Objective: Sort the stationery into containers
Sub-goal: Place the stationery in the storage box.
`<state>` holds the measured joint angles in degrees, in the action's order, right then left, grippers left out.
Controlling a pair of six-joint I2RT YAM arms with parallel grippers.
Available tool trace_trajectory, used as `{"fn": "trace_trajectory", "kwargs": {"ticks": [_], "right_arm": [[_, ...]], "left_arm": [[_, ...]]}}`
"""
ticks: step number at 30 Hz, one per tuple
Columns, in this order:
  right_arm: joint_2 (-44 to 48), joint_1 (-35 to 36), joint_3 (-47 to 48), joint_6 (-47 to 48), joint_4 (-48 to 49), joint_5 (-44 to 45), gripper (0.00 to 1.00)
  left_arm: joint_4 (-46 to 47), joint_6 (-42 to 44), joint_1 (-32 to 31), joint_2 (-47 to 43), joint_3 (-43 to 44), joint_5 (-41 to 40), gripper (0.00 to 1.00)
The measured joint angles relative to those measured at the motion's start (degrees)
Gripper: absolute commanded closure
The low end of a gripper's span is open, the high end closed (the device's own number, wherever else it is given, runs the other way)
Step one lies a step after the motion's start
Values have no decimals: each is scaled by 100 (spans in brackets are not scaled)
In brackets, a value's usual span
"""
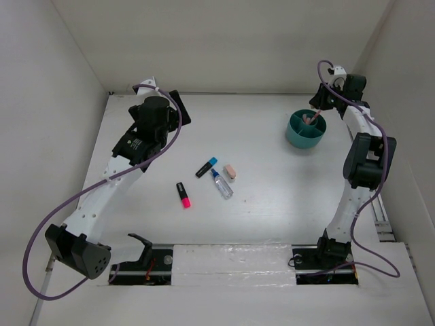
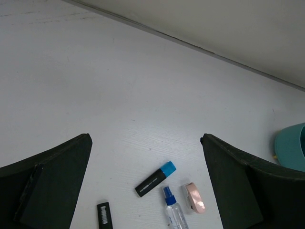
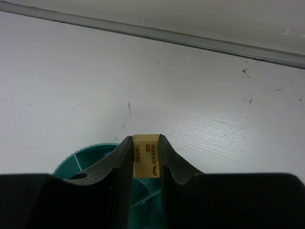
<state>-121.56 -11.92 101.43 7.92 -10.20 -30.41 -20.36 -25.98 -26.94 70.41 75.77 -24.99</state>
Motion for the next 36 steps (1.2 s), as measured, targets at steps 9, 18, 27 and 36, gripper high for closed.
{"fn": "trace_trajectory", "kwargs": {"ticks": [9,18,27,36], "right_arm": [[0,0,-2,-2,-31,-66,100],[0,-15,114,140,-402,-256,97],[-275,-13,332,590,-990,-710,96],[-275,-11,334,695,-1051,-769,75]], "left_arm": [[0,0,0,0,0,15,0],[0,0,0,0,0,61,0],[0,0,0,0,0,63,0],[0,0,0,0,0,63,0]]}}
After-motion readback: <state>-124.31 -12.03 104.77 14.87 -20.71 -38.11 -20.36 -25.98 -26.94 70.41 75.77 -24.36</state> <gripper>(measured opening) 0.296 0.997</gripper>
